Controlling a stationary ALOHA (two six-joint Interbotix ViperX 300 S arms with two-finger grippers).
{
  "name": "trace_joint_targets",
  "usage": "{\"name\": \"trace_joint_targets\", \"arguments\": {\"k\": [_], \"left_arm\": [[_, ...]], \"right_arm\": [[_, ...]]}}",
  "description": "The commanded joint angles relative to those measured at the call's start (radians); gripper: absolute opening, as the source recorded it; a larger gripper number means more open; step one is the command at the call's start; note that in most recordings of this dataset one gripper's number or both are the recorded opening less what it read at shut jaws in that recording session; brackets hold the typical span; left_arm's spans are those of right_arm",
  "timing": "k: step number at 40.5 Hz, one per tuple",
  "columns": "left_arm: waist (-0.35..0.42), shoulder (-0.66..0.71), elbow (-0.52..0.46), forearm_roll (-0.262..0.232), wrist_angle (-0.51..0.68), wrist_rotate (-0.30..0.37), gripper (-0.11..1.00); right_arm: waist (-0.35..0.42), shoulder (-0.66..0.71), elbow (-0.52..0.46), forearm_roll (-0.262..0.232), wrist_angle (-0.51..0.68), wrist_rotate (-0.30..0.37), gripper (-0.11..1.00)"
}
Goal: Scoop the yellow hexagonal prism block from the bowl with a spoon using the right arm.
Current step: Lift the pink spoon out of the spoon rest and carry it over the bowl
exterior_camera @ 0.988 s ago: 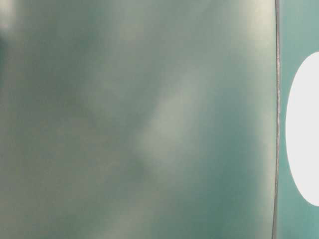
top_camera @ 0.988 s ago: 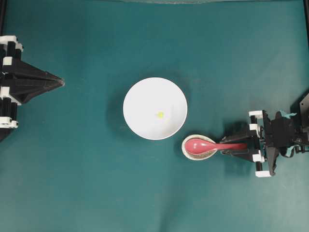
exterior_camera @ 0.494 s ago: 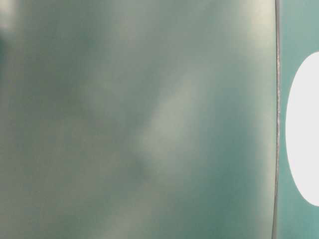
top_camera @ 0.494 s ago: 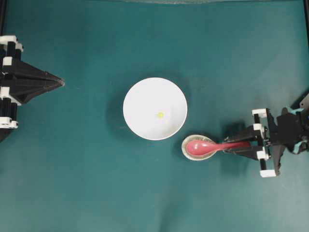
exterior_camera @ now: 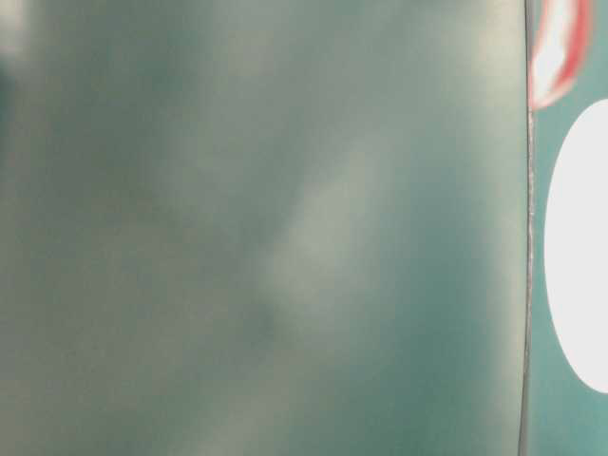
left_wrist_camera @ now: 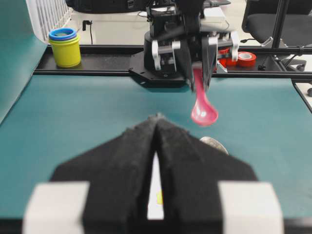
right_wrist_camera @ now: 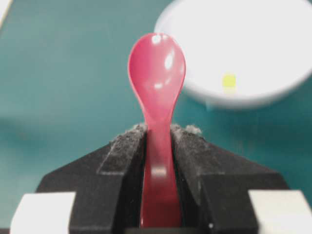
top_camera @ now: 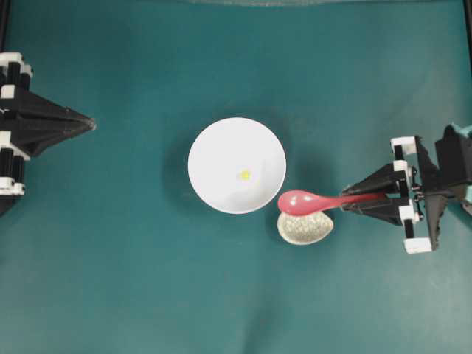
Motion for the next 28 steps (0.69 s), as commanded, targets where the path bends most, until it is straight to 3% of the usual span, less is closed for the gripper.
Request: {"name": "trace_joint_targets", "arguments": {"k": [1, 8, 20, 28], "left_arm": [[0.003, 0.002, -0.028, 0.005, -0.006, 0.000, 0.00], [0.003, 0.000, -0.029, 0.003, -0.006, 0.002, 0.00], [0.003, -0.002, -0.029, 0.003, 0.025, 0.002, 0.00], [0.003, -0.002, -0.031, 0.003, 0.034, 0.002, 0.00]], "right_arm": [[-0.046, -0.087, -0.075, -0.002, 0.143, -0.054, 0.24], [-0.146, -0.164, -0.166, -0.003, 0.356, -0.117, 0.24], [-0.318, -0.137, -0.273, -0.005, 0.502, -0.117, 0.24], [-0.402, -0.066, -0.376, -0.005, 0.681, -0.115, 0.24]]}}
